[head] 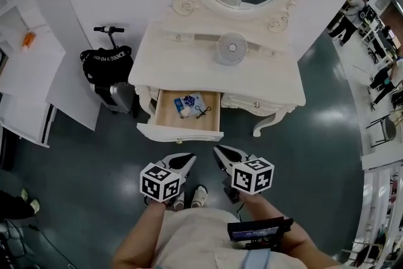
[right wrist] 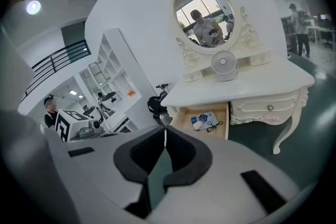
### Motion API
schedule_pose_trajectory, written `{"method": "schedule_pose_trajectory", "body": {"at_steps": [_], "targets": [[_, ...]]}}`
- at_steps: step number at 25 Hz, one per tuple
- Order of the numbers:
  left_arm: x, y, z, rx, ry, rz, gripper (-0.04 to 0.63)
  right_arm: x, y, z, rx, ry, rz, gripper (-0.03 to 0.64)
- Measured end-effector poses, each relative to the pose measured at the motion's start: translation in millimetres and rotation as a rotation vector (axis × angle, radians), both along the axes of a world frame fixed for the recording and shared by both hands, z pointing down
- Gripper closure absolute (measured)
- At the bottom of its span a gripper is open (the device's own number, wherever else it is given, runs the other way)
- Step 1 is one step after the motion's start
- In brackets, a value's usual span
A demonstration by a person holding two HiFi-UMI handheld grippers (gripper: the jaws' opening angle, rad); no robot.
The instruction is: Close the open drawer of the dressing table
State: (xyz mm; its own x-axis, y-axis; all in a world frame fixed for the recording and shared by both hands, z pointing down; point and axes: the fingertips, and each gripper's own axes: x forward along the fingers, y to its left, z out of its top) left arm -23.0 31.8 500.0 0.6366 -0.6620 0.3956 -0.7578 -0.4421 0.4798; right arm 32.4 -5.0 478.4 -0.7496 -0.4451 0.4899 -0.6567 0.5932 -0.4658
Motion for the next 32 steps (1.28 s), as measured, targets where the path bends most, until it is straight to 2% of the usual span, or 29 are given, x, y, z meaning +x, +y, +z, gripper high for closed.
{"method": "schedule_pose_trajectory", "body": {"at_steps": [18,26,32], "targets": [[-35,-20,45,-0.079,-0.07,-0.051,0.583,-12,-18,10,-0.021,0.028,-0.015,0.598],[-39,-27,70,-0.119,-0.098,-0.065,0.509,-8,-22,15,-0.024,0.053,-0.019,0.598],[-43,-31,98,-0.175,-0.116,-0.066,0.505,-3,-22,19,-0.032,0.064,-0.018,0.598]]}}
